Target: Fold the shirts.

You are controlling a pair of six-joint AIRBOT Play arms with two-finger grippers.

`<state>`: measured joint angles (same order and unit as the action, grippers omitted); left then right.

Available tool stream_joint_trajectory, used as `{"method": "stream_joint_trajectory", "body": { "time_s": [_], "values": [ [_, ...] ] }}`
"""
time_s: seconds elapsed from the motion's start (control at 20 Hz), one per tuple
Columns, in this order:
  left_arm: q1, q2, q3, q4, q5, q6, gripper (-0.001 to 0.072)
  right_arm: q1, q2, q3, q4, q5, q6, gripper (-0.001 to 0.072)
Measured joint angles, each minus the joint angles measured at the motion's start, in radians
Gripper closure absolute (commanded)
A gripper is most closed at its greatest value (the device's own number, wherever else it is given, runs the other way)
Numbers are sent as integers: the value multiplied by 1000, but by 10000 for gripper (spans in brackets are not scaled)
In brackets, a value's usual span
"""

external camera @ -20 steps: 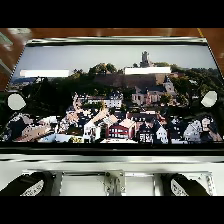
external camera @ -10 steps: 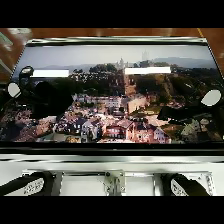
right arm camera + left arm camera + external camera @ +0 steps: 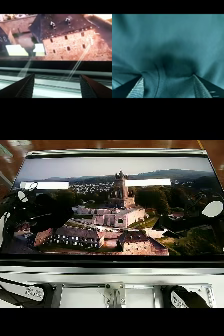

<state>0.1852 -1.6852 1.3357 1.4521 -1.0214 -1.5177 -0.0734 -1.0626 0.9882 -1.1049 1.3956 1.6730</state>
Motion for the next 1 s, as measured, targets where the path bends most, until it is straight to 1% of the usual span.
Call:
{"method": "stream_joint_trajectory", "body": {
  "time_s": [0.05, 0.1, 0.25, 0.35, 0.5, 0.65, 0.75, 0.85, 1.0],
  "values": [
    [2, -19, 5, -14, 1, 6, 360, 0, 0, 0, 6, 1, 13, 39],
    [4, -34, 8, -20, 2, 11, 651, 0, 0, 0, 11, 0, 20, 39],
    [9, -43, 17, -36, 3, 24, 662, 0, 0, 0, 26, 2, 52, 39],
    [9, -5, 27, -42, 8, 40, 662, 0, 0, 0, 27, 11, 63, 39],
    [-4, 122, 37, -73, -1, 84, 662, 0, 0, 0, 16, 14, 69, 39],
    [-58, 309, 34, -159, -35, 133, 662, 0, 0, 0, -17, 21, 60, 39],
    [-129, 431, 14, -245, -55, 155, 662, 0, 0, 0, -35, 42, 35, 39],
    [-233, 526, -25, -321, -66, 158, 662, 0, 0, 0, -58, 83, -5, 39],
    [-437, 593, -121, -383, -54, 100, 662, 0, 0, 0, -118, 169, -61, 39]
  ]
}}
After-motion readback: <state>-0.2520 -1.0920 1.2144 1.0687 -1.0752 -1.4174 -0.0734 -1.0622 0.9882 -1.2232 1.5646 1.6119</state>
